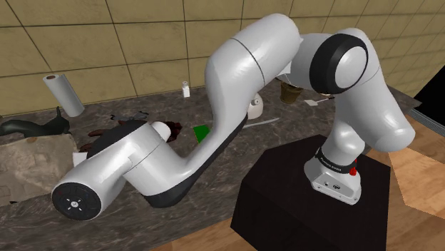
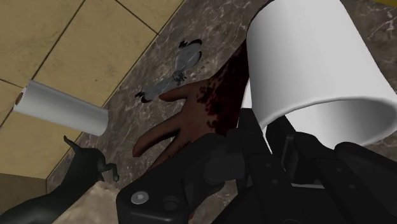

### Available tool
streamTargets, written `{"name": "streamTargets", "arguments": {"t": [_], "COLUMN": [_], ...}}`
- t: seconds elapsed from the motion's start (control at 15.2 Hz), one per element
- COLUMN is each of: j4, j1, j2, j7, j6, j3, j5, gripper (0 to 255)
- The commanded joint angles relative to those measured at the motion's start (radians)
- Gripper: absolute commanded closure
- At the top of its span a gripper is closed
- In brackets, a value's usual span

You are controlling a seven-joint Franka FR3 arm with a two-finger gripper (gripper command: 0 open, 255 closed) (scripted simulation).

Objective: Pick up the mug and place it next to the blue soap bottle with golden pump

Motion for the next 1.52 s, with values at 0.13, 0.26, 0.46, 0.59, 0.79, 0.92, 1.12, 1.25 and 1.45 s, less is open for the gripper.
{"name": "streamTargets", "arguments": {"t": [0.13,0.26,0.46,0.59,0.79,0.92,1.12,1.25,1.45], "j4": [0.012,0.016,0.024,0.03,0.042,0.05,0.066,0.077,0.097], "j1": [0.001,0.0,-0.001,-0.001,0.0,0.0,0.002,0.003,0.006], "j2": [-0.023,-0.036,-0.054,-0.065,-0.081,-0.091,-0.104,-0.112,-0.123], "j7": [-0.029,-0.043,-0.064,-0.079,-0.101,-0.117,-0.14,-0.157,-0.182], "j6": [-0.018,-0.026,-0.039,-0.047,-0.06,-0.069,-0.084,-0.093,-0.108], "j3": [0.006,0.009,0.013,0.015,0.019,0.021,0.024,0.025,0.027], "j5": [0.009,0.013,0.019,0.023,0.029,0.032,0.036,0.038,0.041], "gripper": [255,255,255,255,255,255,255,255,255]}}
